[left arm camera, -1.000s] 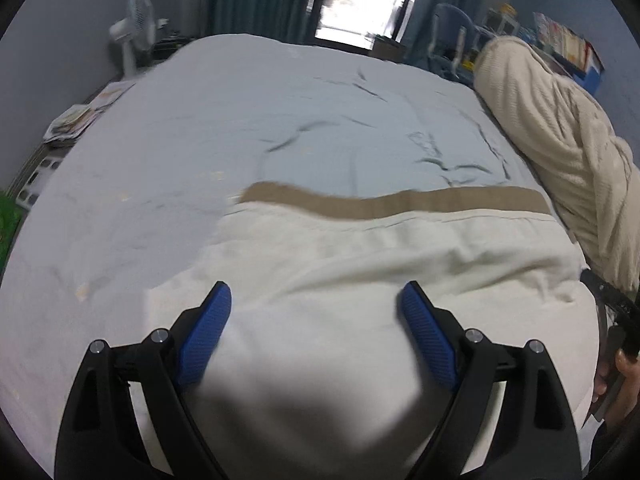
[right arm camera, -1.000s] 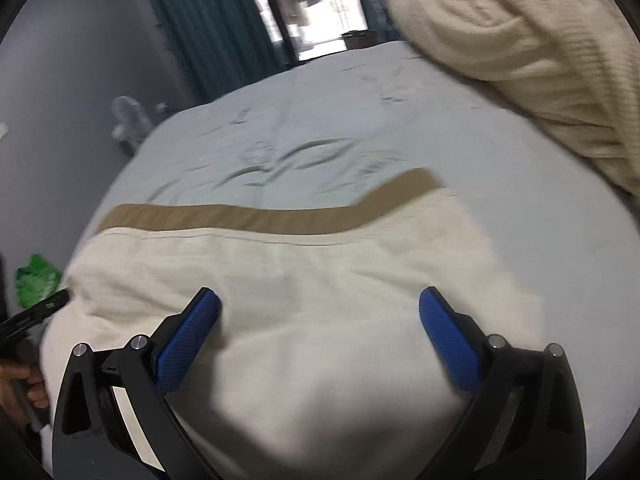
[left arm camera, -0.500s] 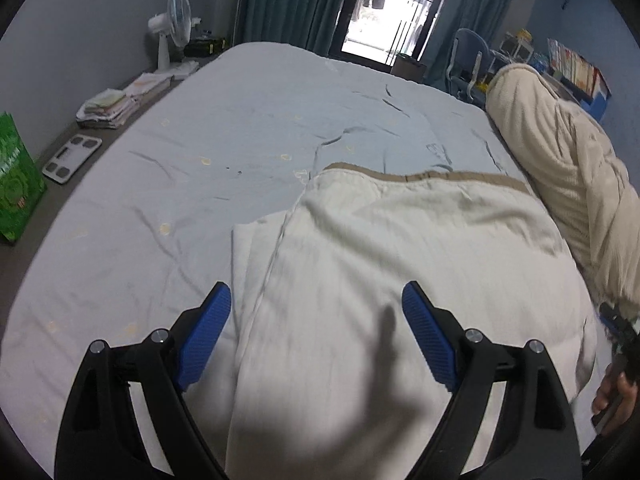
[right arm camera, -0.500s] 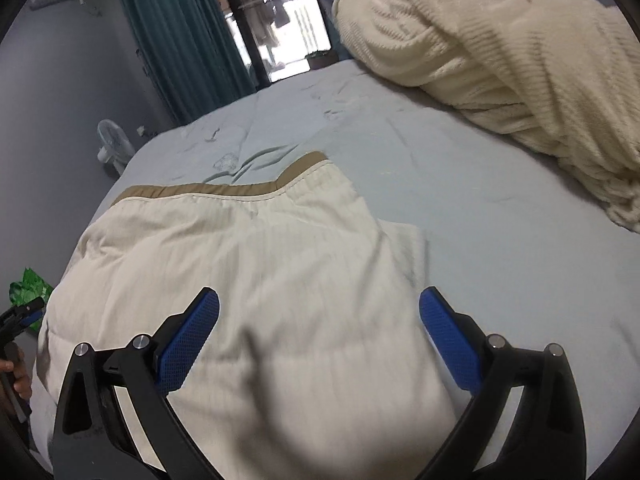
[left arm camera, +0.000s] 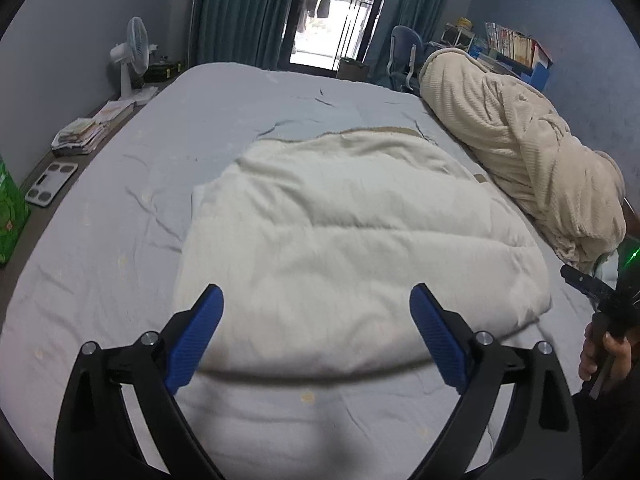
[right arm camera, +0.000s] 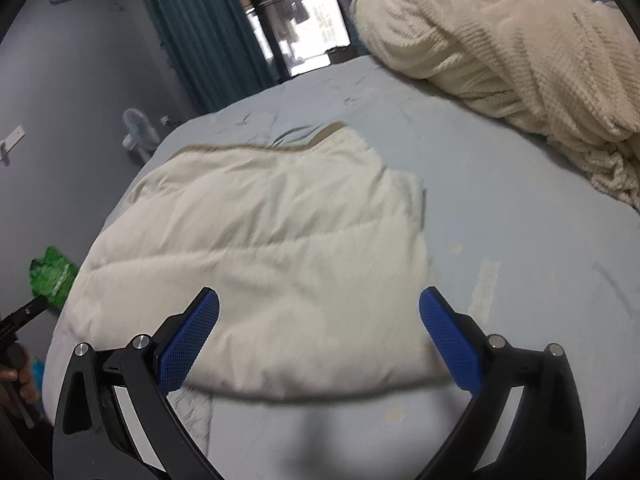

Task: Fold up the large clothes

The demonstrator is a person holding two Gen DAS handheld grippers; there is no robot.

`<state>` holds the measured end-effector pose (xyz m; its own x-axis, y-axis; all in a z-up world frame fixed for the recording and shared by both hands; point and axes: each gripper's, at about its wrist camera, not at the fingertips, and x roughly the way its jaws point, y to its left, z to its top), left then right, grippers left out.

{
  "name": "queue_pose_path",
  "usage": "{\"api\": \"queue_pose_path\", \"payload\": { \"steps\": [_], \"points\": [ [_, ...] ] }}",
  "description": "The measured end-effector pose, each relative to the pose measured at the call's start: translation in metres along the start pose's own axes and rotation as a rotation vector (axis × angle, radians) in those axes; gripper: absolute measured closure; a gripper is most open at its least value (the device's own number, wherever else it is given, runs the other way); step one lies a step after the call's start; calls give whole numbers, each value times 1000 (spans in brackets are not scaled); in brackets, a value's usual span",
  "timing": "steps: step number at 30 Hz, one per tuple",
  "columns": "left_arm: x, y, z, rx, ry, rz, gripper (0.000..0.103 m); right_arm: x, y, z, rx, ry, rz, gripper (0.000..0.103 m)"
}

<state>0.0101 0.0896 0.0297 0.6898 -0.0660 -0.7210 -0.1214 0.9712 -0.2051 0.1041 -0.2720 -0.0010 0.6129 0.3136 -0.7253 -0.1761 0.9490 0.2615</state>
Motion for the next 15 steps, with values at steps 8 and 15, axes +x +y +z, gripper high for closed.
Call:
{"api": "queue_pose_path", "payload": {
  "steps": [8,15],
  "points": [
    [-11,-27,-33,41,10,-18,8,-22,21,-29,-35,8,-21,6],
    [-6,-64,-60,117,43,-13,8,-37,40,-49,-99,15,-28,7]
  ]
}}
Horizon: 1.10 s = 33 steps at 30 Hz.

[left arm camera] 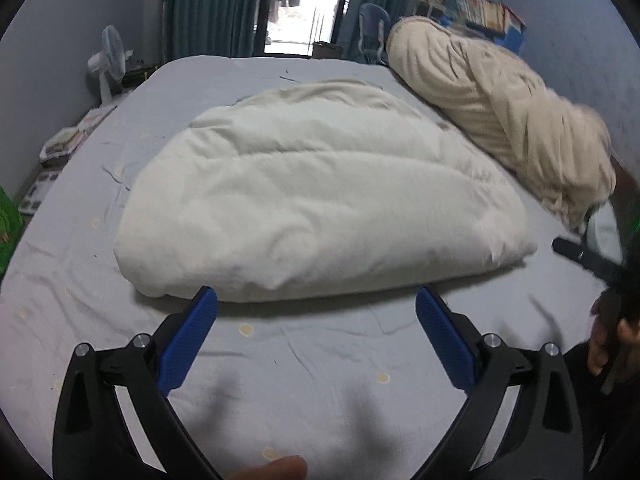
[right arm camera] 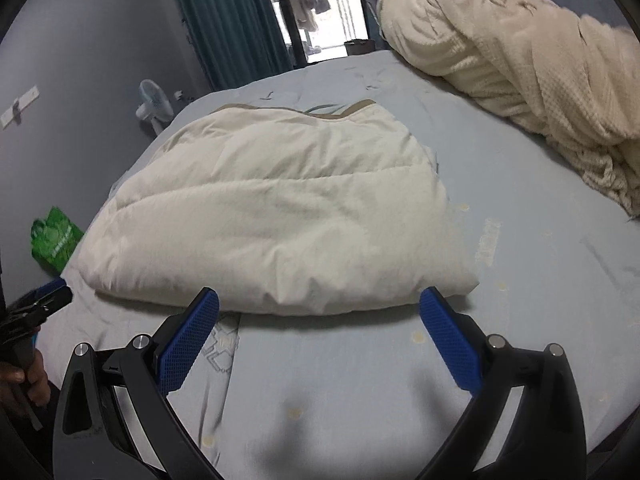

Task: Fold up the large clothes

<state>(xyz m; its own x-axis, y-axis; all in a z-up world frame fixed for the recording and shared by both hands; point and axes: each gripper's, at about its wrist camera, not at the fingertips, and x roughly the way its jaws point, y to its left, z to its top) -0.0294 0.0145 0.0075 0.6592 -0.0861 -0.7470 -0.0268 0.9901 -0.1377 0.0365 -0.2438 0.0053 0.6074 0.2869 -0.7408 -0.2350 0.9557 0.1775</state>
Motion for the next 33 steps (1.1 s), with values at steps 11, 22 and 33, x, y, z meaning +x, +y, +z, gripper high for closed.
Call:
{"api": "queue_pose_path", "payload": {
  "steps": [11,22,33],
  "points": [
    [2,-33,-22,39,-11,3,8,0,27,-16,-84,-33,-62,6],
    [8,-26,-20,10,4,12,8,11,24,-15,-61,4,-50,6],
    [11,-22,-21,-1,16,22,8,12,30,-17,-82,8,-36,6]
  ]
}}
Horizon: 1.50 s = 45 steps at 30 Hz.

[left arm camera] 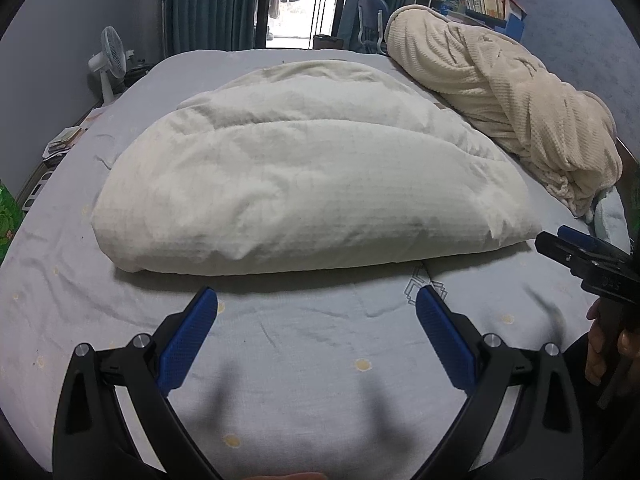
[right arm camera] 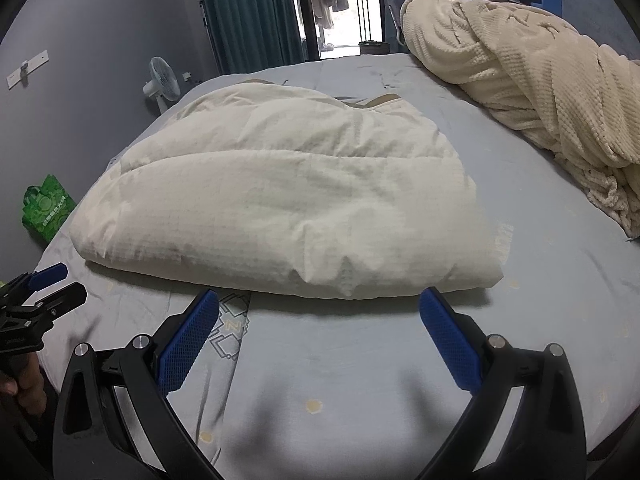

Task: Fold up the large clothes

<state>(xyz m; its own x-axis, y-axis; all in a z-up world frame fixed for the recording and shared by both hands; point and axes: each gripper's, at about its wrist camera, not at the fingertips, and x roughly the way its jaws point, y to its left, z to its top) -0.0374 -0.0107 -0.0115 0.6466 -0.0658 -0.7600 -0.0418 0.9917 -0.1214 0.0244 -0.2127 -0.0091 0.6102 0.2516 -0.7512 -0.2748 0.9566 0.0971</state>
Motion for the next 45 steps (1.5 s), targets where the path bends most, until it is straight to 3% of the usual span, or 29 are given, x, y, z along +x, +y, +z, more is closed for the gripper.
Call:
{"api": "queue_pose_path", "payload": {
  "steps": [45],
  "points": [
    [0,1,0,9,7,5,8,0,6,1,-15,6,3,6]
  ]
}}
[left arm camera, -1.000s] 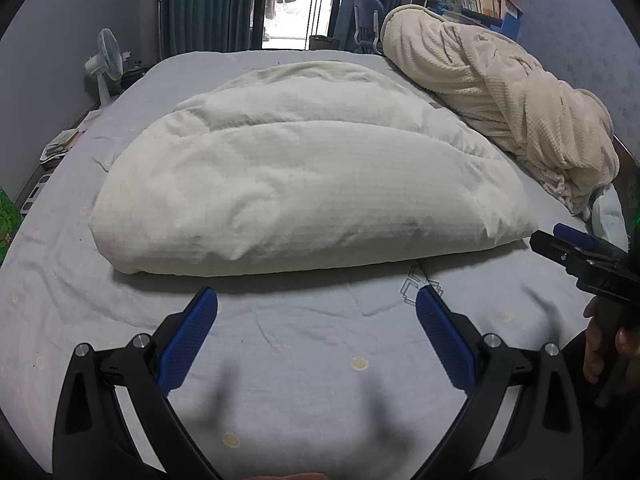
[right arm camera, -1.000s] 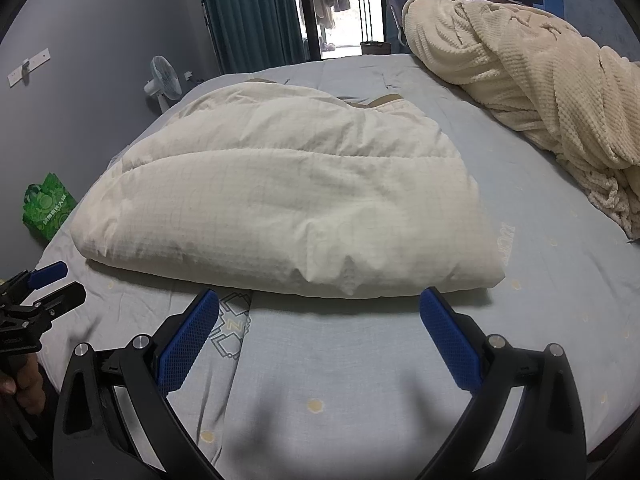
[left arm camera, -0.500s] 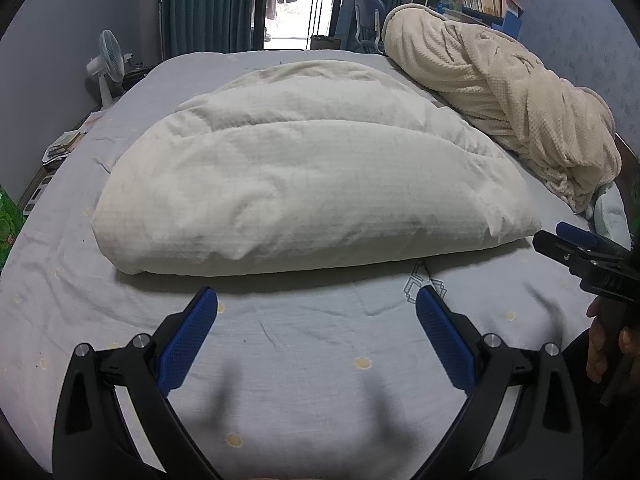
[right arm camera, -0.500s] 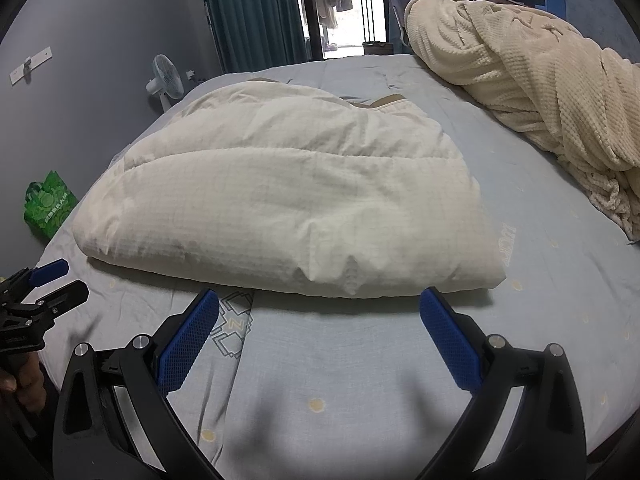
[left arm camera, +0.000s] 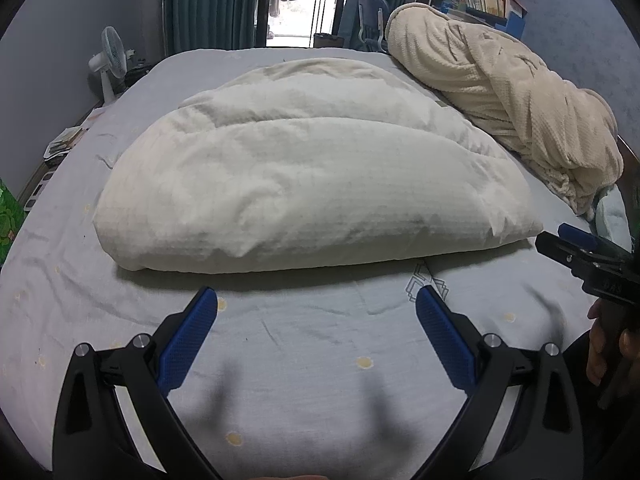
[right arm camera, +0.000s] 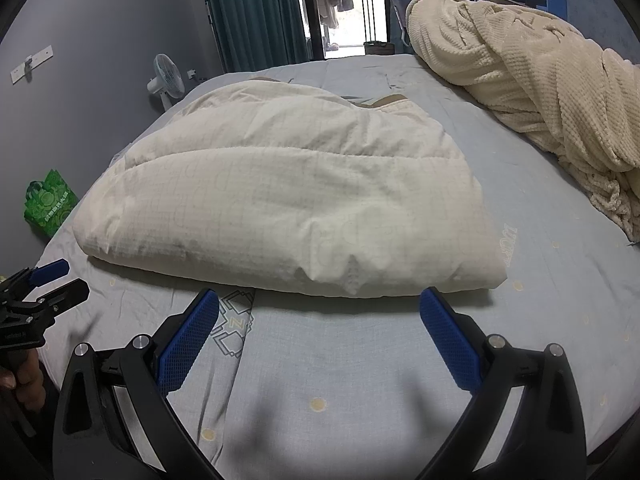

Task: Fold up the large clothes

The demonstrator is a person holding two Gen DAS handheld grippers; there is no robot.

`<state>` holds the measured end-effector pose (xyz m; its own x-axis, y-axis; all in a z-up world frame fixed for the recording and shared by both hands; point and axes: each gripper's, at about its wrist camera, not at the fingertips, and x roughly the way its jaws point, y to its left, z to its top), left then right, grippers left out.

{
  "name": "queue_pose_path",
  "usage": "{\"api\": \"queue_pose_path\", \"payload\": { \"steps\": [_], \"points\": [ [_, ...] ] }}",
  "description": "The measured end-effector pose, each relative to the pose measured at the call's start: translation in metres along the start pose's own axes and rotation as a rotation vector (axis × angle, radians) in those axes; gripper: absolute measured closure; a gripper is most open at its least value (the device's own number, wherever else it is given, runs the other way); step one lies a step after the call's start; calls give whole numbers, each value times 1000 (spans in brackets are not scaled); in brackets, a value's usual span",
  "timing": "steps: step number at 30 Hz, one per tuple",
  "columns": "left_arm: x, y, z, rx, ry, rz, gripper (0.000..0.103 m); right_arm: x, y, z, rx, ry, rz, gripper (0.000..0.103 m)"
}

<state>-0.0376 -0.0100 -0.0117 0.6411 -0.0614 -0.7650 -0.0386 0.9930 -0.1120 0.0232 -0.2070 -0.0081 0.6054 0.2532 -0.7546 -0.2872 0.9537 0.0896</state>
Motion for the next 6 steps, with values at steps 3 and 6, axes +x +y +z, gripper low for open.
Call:
{"api": "queue_pose_path", "payload": {
  "steps": [3,6],
  "points": [
    [1,0,0,3,2,2,8,0,-1,0,0,0,0,6],
    [1,0,0,2,1,2,8,0,-1,0,-1,0,1,6]
  ]
}}
